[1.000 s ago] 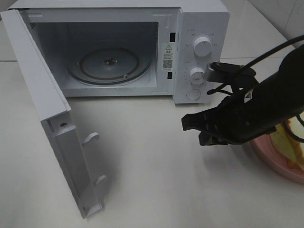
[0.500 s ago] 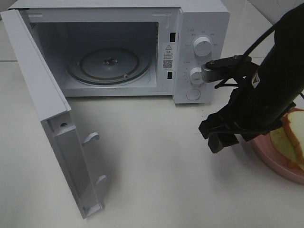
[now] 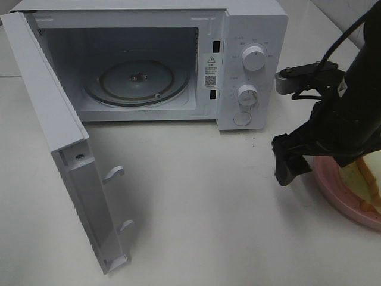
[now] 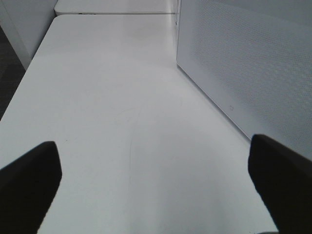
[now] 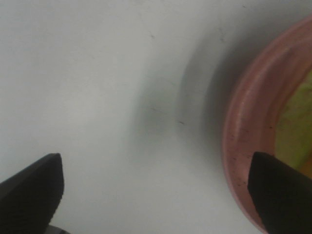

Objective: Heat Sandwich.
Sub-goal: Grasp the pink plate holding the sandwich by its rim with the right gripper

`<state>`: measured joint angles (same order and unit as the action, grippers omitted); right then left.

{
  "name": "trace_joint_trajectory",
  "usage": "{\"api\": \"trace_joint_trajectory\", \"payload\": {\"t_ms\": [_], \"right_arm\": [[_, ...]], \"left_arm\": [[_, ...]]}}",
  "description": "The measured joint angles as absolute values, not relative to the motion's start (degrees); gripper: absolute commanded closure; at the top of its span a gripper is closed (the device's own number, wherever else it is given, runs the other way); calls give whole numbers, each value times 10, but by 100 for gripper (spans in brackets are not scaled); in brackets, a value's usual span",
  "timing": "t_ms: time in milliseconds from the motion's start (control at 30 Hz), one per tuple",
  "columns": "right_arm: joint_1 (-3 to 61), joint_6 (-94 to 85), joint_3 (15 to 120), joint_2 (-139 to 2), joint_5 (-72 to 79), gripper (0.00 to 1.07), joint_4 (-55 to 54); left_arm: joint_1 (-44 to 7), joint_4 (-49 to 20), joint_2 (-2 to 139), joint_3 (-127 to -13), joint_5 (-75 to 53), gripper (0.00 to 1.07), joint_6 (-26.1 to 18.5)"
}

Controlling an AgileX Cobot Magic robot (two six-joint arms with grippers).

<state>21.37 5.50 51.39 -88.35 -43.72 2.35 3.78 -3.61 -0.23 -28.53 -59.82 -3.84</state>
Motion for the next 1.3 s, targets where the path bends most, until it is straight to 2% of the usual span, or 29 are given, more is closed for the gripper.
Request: {"api": "trace_joint_trajectory", "payload": {"t_ms": [400, 1300], "right_arm": [[132, 51, 514, -893, -437, 11, 52], [129, 51, 514, -1054, -316, 16, 68]], "left_arm": [[38, -36, -2, -285, -598, 3, -38], [38, -36, -2, -285, -598, 3, -38]]}}
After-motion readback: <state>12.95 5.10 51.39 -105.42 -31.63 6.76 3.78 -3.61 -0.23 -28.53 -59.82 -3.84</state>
